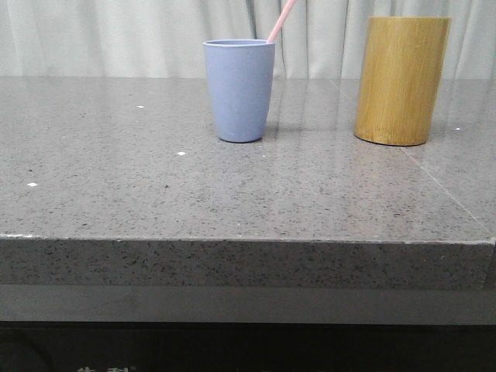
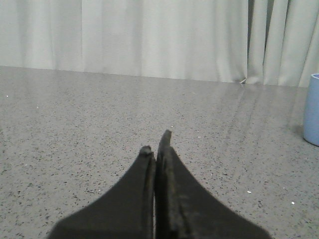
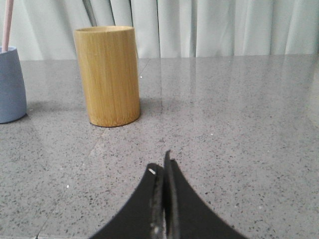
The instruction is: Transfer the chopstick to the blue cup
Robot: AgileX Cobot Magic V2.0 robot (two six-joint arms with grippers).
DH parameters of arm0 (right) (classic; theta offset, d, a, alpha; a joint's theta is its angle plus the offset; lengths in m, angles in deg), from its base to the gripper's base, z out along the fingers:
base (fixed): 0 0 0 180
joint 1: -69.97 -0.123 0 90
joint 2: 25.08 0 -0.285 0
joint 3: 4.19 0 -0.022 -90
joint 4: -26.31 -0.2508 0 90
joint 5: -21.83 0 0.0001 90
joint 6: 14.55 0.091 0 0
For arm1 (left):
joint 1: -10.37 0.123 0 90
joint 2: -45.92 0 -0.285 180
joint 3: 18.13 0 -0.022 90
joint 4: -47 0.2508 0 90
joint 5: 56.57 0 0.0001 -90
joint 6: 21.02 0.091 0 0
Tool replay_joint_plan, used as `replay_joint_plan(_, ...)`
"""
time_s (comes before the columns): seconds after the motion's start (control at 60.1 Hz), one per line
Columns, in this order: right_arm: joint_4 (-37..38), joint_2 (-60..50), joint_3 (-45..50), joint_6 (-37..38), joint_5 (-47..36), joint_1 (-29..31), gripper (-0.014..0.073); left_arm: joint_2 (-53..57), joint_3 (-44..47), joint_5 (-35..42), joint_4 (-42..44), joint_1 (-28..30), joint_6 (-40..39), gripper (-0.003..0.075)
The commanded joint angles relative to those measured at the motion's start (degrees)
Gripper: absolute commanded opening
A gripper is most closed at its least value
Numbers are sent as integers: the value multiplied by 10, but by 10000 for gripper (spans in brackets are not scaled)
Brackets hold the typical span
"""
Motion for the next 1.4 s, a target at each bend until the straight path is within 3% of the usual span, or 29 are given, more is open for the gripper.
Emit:
replay_joint_plan(0.0,-7,-13,-3,-8,-59,3,-68,14,4,46,-1,-3,-5,-19)
replay_joint_plan(0.416,-10,-13,-3,8,-56,30,-68,14,4,46,-1,-3,-5,-19)
replay_joint_plan(1.38,14,-12,-3,33,-43,29,-68,14,4,46,-1,-3,-5,-19)
